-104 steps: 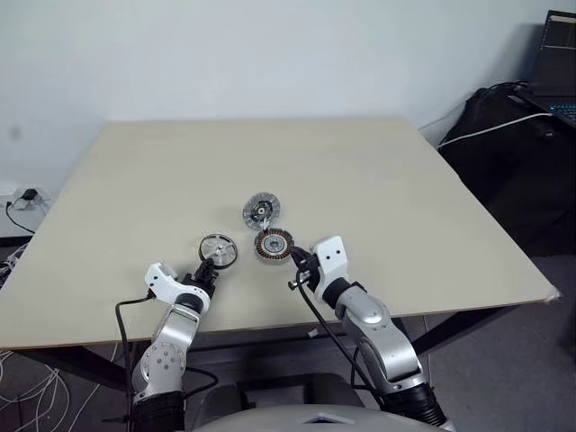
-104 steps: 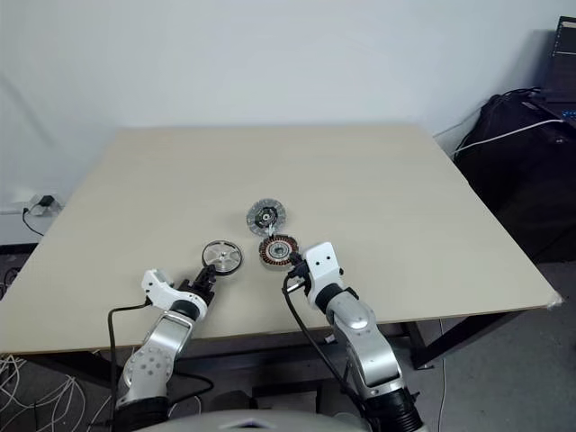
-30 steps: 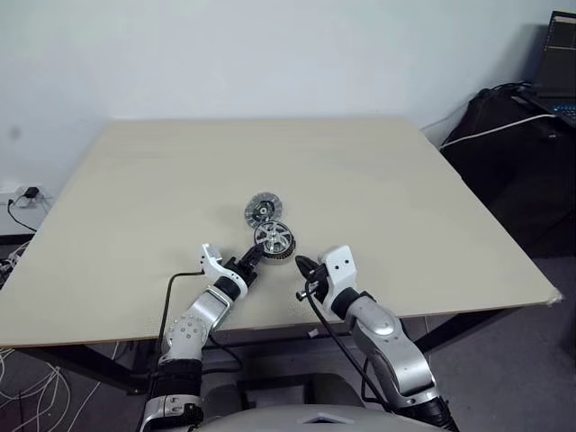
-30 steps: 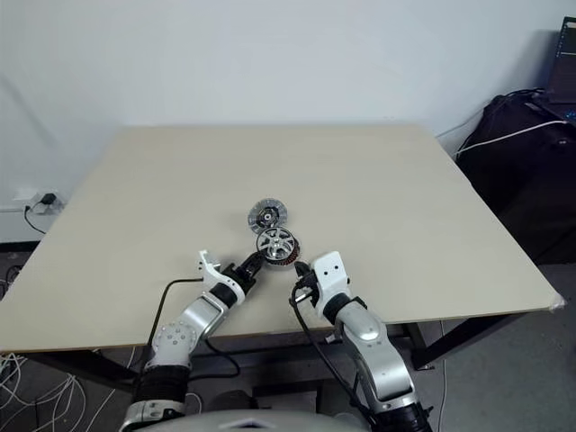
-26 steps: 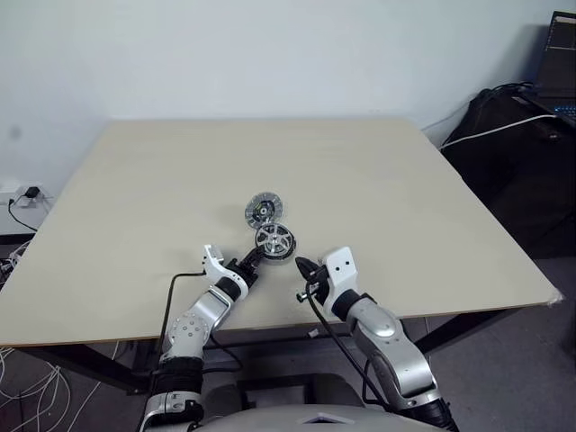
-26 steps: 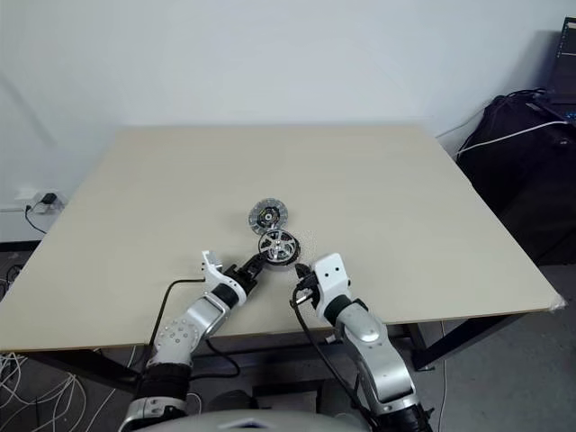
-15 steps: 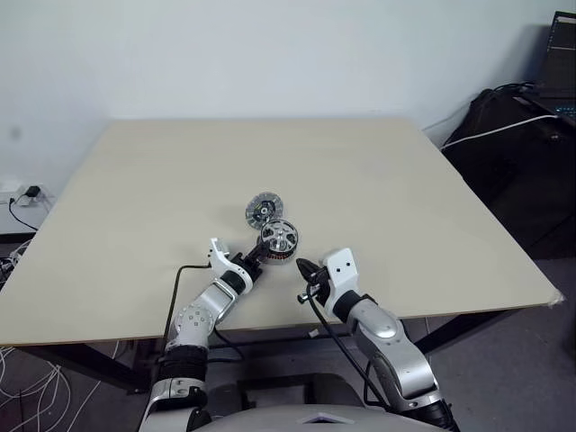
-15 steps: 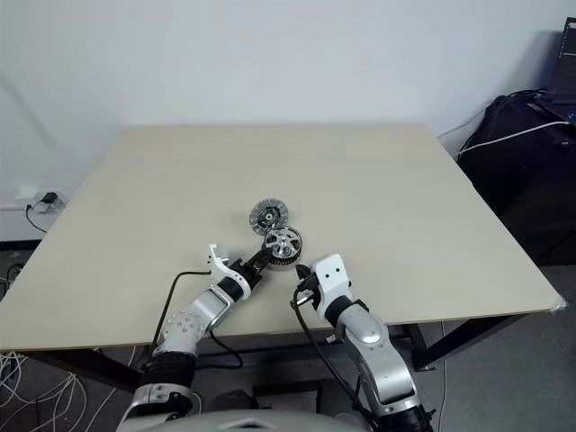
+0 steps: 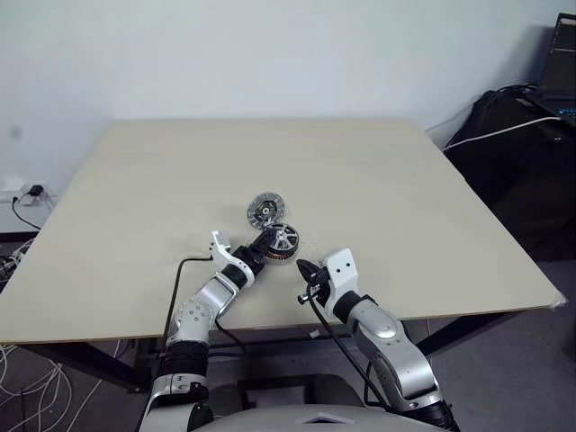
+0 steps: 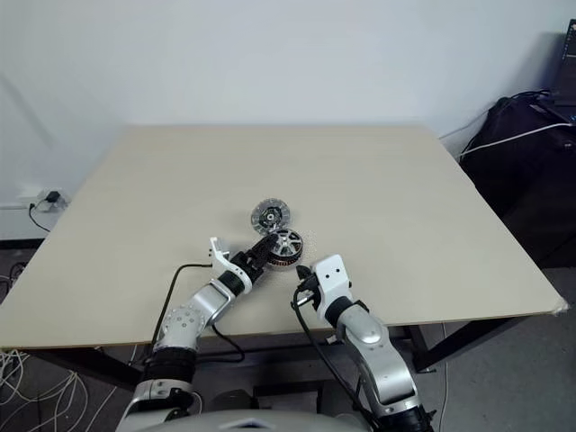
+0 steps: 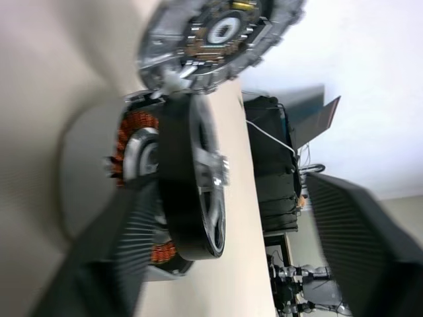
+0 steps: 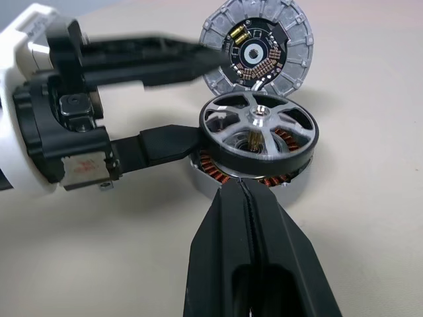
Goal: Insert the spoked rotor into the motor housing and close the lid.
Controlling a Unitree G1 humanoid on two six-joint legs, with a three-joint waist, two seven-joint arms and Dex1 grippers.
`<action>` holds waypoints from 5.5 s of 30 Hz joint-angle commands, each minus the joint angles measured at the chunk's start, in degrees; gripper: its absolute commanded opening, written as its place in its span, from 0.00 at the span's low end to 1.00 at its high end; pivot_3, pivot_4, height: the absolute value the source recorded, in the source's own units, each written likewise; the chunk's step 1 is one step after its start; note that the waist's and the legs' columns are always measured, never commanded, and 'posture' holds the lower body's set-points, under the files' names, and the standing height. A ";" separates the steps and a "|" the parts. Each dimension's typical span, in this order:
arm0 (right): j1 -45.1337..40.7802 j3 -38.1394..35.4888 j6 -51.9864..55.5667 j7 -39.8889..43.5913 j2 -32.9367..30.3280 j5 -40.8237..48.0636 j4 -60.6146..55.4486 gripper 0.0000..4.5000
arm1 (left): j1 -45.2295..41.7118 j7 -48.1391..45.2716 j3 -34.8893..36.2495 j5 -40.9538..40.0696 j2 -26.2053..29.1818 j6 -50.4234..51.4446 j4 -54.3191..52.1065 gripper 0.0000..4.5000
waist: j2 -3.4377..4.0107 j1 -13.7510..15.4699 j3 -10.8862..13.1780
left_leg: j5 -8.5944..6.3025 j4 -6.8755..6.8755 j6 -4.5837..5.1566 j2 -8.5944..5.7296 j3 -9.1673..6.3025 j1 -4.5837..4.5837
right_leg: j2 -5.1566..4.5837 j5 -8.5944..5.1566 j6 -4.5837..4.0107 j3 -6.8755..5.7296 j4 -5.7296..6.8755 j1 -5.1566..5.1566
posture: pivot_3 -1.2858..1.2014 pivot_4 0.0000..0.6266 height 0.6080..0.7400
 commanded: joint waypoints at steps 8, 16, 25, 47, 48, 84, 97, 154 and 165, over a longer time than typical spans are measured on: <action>-1.02 -0.43 -0.21 -0.06 0.28 0.45 -1.90 0.00 | 3.86 1.31 -0.25 -1.29 -5.41 1.26 -6.58 0.99 | 0.01 0.07 0.00 | -0.01 0.00 0.01 0.02 -0.07 0.14 | 0.00 0.00 0.00 -0.05 -0.04 0.19 | 0.52 0.00 1.00; -1.22 -0.18 -0.23 0.12 0.21 0.30 -1.65 0.00 | 5.50 -0.18 -1.49 0.48 -4.60 0.07 -8.87 0.99 | 0.01 0.46 0.00 | -0.01 0.00 0.01 0.01 -0.15 0.09 | -0.01 0.00 0.00 -0.14 -0.10 0.21 | 0.52 0.00 1.00; -1.45 -0.36 -1.06 -0.17 0.38 -0.06 -0.96 0.00 | 12.19 -10.05 -12.74 22.83 2.75 -19.04 -17.62 0.99 | 0.08 0.40 -0.01 | -0.01 0.00 0.00 0.01 -0.13 0.06 | -0.01 0.00 -0.02 -0.16 -0.15 0.21 | 0.52 0.00 1.00; -17.37 -1.76 -6.17 -3.91 4.12 -4.45 19.73 0.00 | 21.19 -3.57 -15.10 47.08 6.18 -38.20 -19.88 0.99 | 0.23 0.47 -0.01 | -0.03 -0.01 0.05 0.06 -0.06 -0.08 | -0.05 0.01 -0.01 -0.18 -0.13 0.02 | 0.52 0.00 1.00; -18.62 -1.75 -6.14 -4.23 4.28 -4.81 21.19 0.00 | 21.23 -3.73 -15.12 47.10 6.18 -38.20 -19.91 0.99 | 0.25 0.46 -0.02 | -0.03 -0.01 0.05 0.06 -0.07 -0.10 | -0.05 0.01 -0.01 -0.19 -0.13 0.01 | 0.52 0.00 1.00; -27.37 -1.75 -7.27 -2.07 7.51 -8.25 32.62 0.00 | 21.15 -6.07 -16.19 47.48 7.07 -38.05 -19.27 0.99 | 1.02 -0.83 -0.52 | 0.04 0.00 -0.05 0.06 0.00 -0.30 | -0.03 0.24 0.36 -0.31 -0.09 -0.17 | 0.52 0.00 1.00; -18.19 1.38 -1.37 2.27 1.34 -9.10 14.98 0.00 | 21.92 -5.67 -16.57 49.39 7.96 -39.40 -16.98 0.78 | 1.01 -0.73 -0.51 | 0.04 0.00 -0.04 0.06 -0.12 -0.29 | -0.03 0.22 0.34 -0.32 -0.09 -0.16 | 0.52 0.00 1.00; -48.93 21.52 -5.87 37.08 -9.87 -24.65 41.34 0.63 | 21.34 -4.69 -17.12 49.40 6.87 -38.17 -16.81 0.00 | 1.01 -0.72 -0.51 | 0.07 0.11 -0.05 0.03 -0.11 -0.30 | -0.03 0.26 0.37 -0.46 -0.09 -0.07 | 0.52 0.00 1.00; -49.92 21.52 -7.62 37.77 -8.84 -26.06 43.95 0.50 | 21.60 -4.60 -17.03 49.33 6.57 -37.99 -17.14 0.00 | 1.01 -0.89 -0.51 | 0.08 0.11 -0.07 0.03 -0.12 -0.30 | -0.03 0.27 0.38 -0.47 -0.09 -0.06 | 0.52 0.00 1.00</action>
